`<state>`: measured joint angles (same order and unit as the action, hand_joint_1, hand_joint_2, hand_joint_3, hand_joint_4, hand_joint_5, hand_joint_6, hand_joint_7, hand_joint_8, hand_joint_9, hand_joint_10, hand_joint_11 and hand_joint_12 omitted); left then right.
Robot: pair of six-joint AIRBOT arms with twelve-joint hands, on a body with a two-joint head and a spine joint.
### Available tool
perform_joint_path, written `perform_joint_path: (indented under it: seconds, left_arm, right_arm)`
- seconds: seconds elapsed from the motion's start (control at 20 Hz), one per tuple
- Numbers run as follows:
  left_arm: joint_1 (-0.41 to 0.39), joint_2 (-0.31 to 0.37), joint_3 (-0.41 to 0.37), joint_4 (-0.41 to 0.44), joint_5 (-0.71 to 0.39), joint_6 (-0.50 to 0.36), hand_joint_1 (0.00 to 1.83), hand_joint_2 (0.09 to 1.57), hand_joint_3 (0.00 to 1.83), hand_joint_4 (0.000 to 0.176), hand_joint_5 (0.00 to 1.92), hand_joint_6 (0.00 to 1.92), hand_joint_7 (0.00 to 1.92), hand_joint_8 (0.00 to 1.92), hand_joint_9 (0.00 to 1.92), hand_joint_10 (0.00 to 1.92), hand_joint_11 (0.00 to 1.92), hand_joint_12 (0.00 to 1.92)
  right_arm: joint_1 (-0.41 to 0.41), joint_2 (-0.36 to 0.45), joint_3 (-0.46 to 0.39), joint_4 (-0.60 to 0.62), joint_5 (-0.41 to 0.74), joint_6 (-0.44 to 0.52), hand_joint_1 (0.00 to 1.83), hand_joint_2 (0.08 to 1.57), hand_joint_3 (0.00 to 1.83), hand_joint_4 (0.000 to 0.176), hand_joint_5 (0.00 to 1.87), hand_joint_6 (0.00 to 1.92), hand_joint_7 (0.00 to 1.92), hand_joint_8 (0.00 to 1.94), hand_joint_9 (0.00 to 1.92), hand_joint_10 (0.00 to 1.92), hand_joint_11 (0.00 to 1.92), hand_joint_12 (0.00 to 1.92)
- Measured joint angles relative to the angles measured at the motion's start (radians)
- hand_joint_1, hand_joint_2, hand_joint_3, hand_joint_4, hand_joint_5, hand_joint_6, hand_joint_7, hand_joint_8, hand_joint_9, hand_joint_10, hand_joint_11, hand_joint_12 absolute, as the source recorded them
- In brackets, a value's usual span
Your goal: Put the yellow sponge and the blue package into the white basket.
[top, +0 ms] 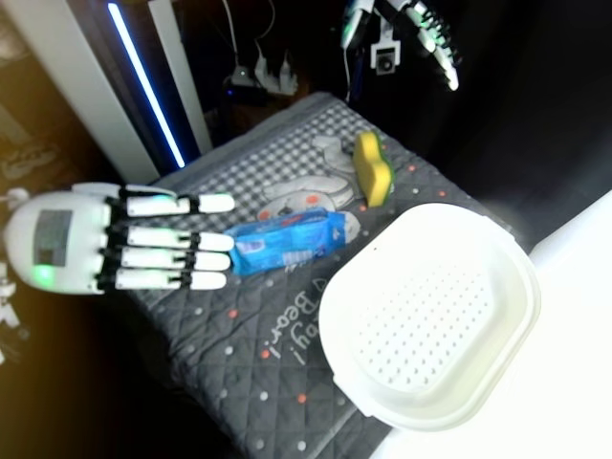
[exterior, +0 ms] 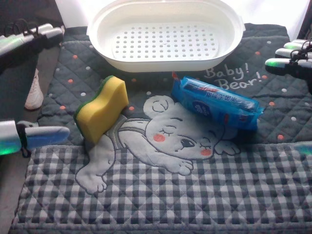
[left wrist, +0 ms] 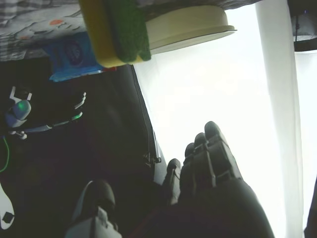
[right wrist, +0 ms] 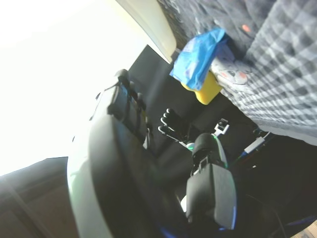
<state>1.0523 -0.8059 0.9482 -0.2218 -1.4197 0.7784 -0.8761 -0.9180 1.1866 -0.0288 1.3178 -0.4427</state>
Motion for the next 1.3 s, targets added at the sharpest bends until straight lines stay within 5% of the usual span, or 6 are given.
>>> perform_joint_path:
  seconds: [0.15,0.55,0.7,0.9,1.1,1.3]
  left_arm:
    - [0.000,-0.001,0.000,0.000,0.002,0.000,0.88,0.88,0.00,0.000,0.26,0.00,0.25,0.02,0.21,0.03,0.00,0.78]
    - [-0.148,-0.129,0.093,0.052,0.181,0.000,0.87,0.88,0.00,0.000,0.37,0.01,0.35,0.01,0.32,0.02,0.00,0.87]
    - [-0.180,-0.157,0.121,0.080,0.246,0.000,0.75,0.88,0.00,0.000,0.36,0.00,0.37,0.00,0.33,0.00,0.00,0.90]
    - [-0.188,-0.158,0.129,0.087,0.280,-0.001,0.82,0.89,0.00,0.065,0.35,0.01,0.30,0.00,0.24,0.01,0.00,0.70]
    - [-0.225,-0.179,0.165,0.068,0.331,0.000,0.82,0.87,0.00,0.100,0.38,0.00,0.24,0.00,0.19,0.00,0.00,0.67]
    - [-0.239,-0.194,0.178,0.108,0.380,-0.001,0.80,0.91,0.00,0.055,0.39,0.01,0.35,0.01,0.32,0.02,0.00,0.89]
  right_arm:
    - [0.000,-0.011,0.003,0.003,0.004,0.000,0.88,0.91,0.01,0.170,0.20,0.00,0.16,0.00,0.13,0.02,0.15,0.11]
    - [0.000,-0.061,0.068,0.000,-0.002,0.000,0.81,0.91,0.00,0.145,0.15,0.01,0.18,0.01,0.24,0.01,0.02,0.84]
    - [0.041,-0.088,0.097,0.000,-0.045,0.000,0.77,0.90,0.00,0.176,0.15,0.00,0.11,0.00,0.16,0.00,0.00,0.75]
    - [0.145,-0.127,0.127,-0.106,-0.142,0.000,0.72,0.84,0.00,0.176,0.11,0.00,0.05,0.00,0.08,0.00,0.00,0.81]
    - [0.166,-0.138,0.139,-0.169,-0.222,0.001,0.71,0.89,0.01,0.176,0.13,0.00,0.04,0.00,0.01,0.00,0.00,0.22]
    - [0.262,-0.171,0.174,-0.224,-0.298,0.000,0.78,0.88,0.00,0.176,0.14,0.00,0.09,0.00,0.14,0.00,0.00,0.77]
